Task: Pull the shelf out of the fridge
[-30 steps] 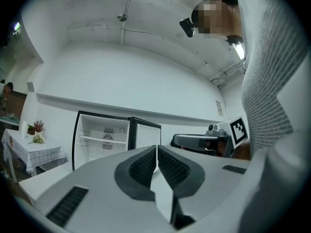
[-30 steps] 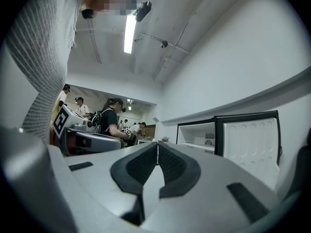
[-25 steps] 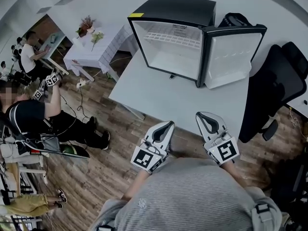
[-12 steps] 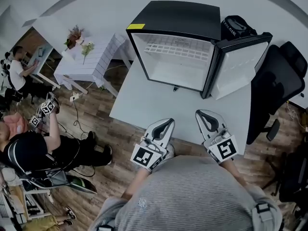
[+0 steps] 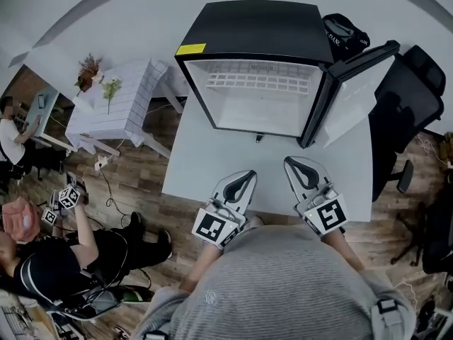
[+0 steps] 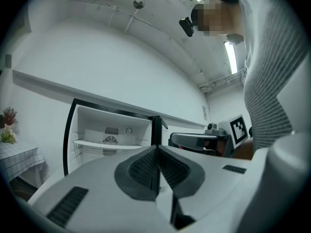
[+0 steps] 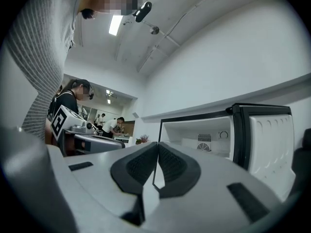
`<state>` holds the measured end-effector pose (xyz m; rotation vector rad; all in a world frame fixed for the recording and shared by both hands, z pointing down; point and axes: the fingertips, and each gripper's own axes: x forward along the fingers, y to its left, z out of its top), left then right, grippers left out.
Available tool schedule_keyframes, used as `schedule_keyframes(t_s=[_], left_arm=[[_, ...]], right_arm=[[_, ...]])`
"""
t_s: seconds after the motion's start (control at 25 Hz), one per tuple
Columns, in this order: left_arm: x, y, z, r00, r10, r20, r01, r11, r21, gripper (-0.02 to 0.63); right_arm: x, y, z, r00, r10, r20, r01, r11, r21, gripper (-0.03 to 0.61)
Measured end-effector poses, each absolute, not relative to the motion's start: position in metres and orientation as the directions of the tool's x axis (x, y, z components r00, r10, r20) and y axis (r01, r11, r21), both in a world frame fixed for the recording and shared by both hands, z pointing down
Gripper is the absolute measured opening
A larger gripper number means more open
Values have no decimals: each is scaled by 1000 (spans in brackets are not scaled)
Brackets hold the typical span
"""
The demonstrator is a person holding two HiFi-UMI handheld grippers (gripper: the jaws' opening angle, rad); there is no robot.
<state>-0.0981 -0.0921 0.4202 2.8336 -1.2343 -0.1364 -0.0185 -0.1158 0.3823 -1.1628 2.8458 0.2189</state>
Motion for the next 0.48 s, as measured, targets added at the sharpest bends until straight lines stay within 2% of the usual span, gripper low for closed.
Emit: schedule_keyframes(t_s=[0.48], left_arm=[[-114, -136, 430, 754, -653, -72, -646, -757, 104, 17]], right_arm=[[-26, -146, 394, -600, -795, -86, -799, 591, 115, 14]])
